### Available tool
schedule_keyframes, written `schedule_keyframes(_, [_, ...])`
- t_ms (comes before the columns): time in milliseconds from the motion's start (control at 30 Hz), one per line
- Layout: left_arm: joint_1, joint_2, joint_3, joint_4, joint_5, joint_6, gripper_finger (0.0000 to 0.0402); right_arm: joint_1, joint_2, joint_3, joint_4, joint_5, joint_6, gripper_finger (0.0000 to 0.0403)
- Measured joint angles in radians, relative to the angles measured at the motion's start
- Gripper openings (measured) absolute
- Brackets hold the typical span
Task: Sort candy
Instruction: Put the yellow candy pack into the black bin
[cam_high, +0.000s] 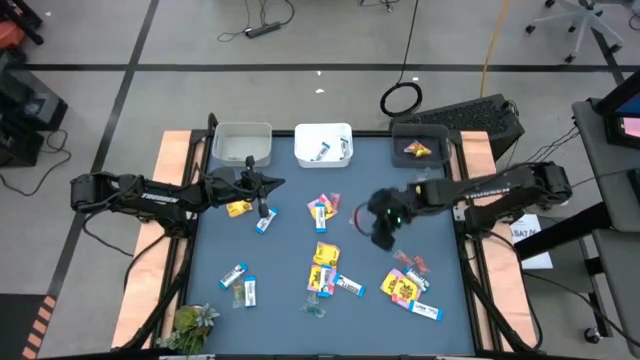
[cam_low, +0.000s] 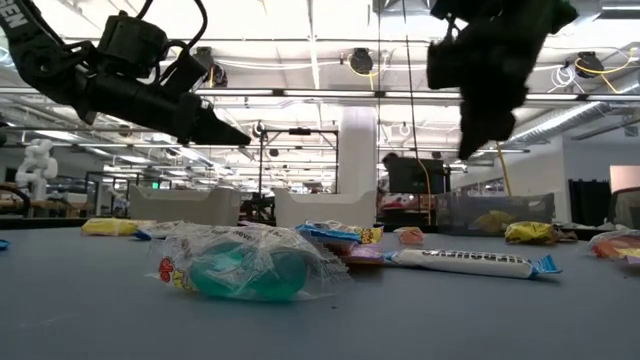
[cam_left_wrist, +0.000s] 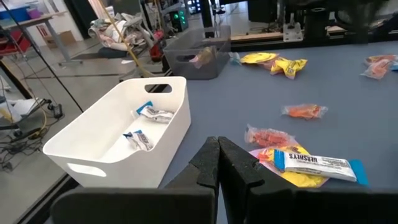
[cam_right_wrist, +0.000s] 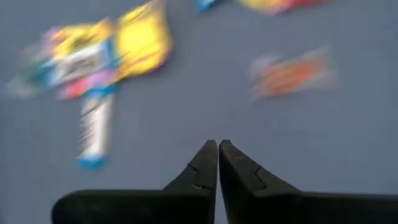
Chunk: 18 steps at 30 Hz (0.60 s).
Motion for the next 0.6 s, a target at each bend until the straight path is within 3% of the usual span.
schedule_keyframes(167, [0.000,0.000,0.000,-0.020,0.000,0.001,0.0008,0.095,0.050,0.000,-0.002,-0.106,0.082,0.0049])
schedule_keyframes(433, [0.000,0.000,0.000,-0.053,0.000,-0.001,0.0008,0.180,0.169,0.000,-0.018,-0.258,0.219,0.0152])
schedule_keyframes(600, [-0.001,0.000,0.000,-0.054,0.000,-0.008,0.0008,0.214,0.231,0.000,-0.044,-0.296,0.271,0.0200])
